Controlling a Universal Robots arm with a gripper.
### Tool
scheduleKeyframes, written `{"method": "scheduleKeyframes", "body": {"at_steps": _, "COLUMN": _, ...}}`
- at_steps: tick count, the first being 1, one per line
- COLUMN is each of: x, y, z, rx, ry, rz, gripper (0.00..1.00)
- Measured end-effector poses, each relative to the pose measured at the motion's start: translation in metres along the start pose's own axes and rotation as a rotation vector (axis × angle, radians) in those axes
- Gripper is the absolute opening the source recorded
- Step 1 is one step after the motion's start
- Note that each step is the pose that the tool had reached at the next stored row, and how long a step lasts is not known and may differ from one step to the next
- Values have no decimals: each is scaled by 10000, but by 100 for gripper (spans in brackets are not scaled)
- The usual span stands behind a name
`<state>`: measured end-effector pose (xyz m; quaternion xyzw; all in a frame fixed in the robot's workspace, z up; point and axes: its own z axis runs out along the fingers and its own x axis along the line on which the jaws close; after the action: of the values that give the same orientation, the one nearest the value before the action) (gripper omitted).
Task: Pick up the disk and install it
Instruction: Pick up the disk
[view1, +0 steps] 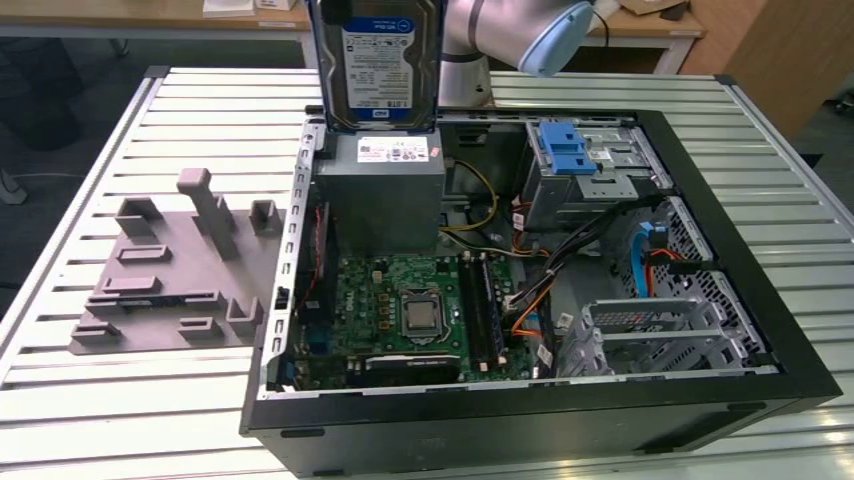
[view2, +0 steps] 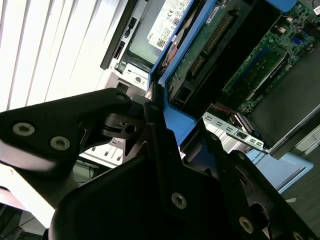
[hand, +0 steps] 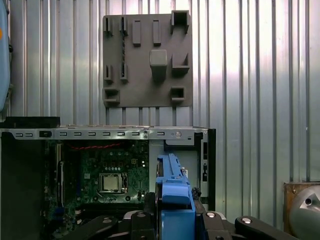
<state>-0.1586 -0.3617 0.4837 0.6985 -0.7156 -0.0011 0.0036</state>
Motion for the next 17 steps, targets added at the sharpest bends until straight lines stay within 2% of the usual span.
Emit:
{"method": "scheduleKeyframes", "body": {"at_steps": 5, "x": -1, "y": -17, "z": -1, "rx": -1, "ry": 2, "rz": 0, "gripper": 36}}
{"method": "scheduleKeyframes", "body": {"at_steps": 17, "x": -3, "y": -116, "z": -1, "rx": 0, "ry": 0, "rz": 0, "gripper": 36}}
